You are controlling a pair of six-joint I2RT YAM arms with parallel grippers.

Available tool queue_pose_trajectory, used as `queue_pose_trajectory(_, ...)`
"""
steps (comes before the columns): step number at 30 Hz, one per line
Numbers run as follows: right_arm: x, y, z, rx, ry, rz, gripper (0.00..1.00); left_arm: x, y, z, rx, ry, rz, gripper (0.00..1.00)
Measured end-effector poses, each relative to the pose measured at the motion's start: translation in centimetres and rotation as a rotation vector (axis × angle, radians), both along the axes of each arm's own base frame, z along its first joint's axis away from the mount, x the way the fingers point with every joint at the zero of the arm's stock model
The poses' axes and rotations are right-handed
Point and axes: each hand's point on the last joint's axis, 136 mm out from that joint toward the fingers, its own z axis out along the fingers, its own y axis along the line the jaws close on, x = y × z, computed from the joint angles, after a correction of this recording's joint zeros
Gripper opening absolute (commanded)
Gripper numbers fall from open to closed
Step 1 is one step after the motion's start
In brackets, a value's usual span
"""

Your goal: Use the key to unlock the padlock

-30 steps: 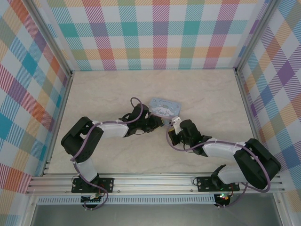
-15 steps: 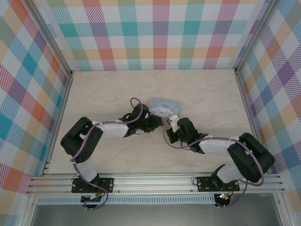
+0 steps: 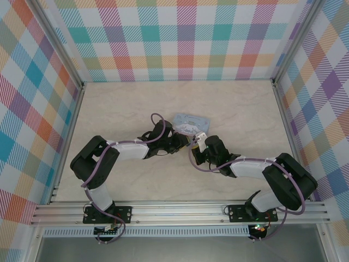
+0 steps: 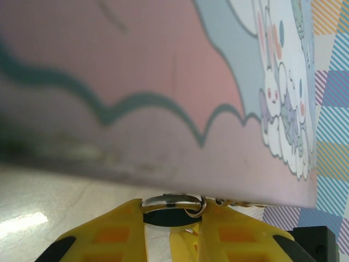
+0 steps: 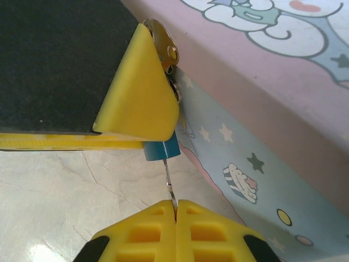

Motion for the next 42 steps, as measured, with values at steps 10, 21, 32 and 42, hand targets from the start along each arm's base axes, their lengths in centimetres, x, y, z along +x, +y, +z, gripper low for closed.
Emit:
queue_pose_trajectory(10,0.2,0.1,0.3,0.009,-0.011,0.0,0.0,0.1,0.1,0.2,-0.001,-0.004,0.008,0.22)
queue_pose_trajectory(21,0.4,0.3,0.8,0.036,-0.044,-0.001,0.0,0.3,0.1,0.9,-0.007,-0.019,0.015,0.22)
queue_pose_trajectory(32,0.2,0.2,1.2,0.06,-0.072,0.0,0.0,0.2,0.1,1.3,-0.025,-0.003,0.026,0.22)
queue_pose_trajectory(42,0.2,-0.1,1.4,0.09,-0.085,0.006,0.0,0.0,-0.1,1.5,-0.04,0.012,0.025,0.22)
